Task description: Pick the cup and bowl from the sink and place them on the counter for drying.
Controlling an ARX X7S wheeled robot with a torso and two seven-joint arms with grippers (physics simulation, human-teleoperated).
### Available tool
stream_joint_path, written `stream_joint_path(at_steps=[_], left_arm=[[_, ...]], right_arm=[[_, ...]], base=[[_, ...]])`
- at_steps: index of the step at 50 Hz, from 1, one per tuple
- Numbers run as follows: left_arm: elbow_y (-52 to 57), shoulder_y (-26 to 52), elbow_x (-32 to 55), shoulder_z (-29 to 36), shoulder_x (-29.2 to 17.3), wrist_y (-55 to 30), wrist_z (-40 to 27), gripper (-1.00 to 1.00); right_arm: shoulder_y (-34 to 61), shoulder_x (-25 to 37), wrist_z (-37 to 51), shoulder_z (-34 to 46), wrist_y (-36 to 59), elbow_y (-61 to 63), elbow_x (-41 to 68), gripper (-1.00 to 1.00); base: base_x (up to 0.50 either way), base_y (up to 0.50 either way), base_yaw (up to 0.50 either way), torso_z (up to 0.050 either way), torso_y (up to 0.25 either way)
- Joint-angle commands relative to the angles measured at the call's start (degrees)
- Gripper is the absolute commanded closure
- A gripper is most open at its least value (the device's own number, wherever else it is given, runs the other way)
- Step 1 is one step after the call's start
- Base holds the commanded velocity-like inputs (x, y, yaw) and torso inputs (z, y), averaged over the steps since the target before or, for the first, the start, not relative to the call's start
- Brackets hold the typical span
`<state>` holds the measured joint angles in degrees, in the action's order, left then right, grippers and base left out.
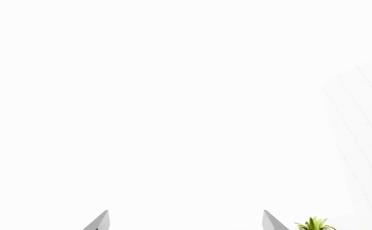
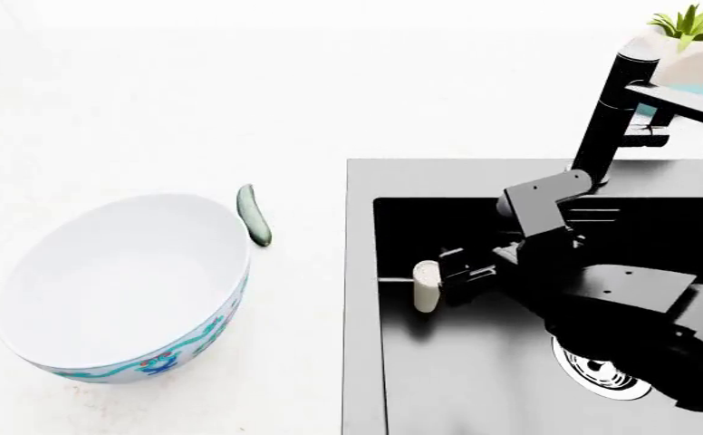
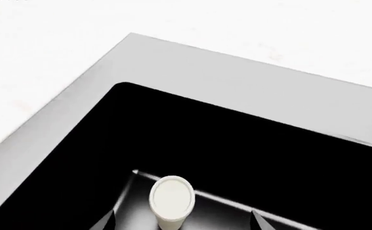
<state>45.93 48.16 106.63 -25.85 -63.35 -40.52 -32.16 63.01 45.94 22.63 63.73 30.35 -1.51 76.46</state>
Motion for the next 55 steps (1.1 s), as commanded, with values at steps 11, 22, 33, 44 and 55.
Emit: stream_joint_path(at_steps=[11, 22, 33, 44, 55], left_arm=[[0.2, -1.2, 0.3, -1.5, 0.2, -0.6, 0.1, -1.0], [0.1, -1.2, 0.1, -1.4, 0.3, -0.7, 0.4, -1.0], [0.0, -1.1, 0.1, -1.4, 0.3, -0.7, 0.4, -1.0], [0.0, -1.3, 0.1, -1.6, 0.4, -0.8, 0.5, -1.0], [0.1, -2.8, 0.1, -3.7, 0.9, -1.4, 0.6, -1.0]], right_arm=[[-2.0, -6.0, -1.9, 0.9, -2.8, -8.4, -2.4, -1.0], [-1.3, -7.4, -2.6, 1.3, -1.5, -10.9, -2.3, -1.0], [-1.4, -8.7, -2.7, 2.0, 0.2, -12.7, -1.4, -1.0], [-0.4, -11.7, -4.4, 2.3, 0.2, -17.1, -2.2, -1.0], [0.3, -14.3, -6.4, 2.5, -1.9, -22.5, -4.3, -1.0]], base=[[0.0, 0.0, 0.0, 0.0, 0.0], [0.0, 0.0, 0.0, 0.0, 0.0], [0.0, 0.0, 0.0, 0.0, 0.0], [0.0, 0.0, 0.0, 0.0, 0.0], [0.0, 0.0, 0.0, 0.0, 0.0]])
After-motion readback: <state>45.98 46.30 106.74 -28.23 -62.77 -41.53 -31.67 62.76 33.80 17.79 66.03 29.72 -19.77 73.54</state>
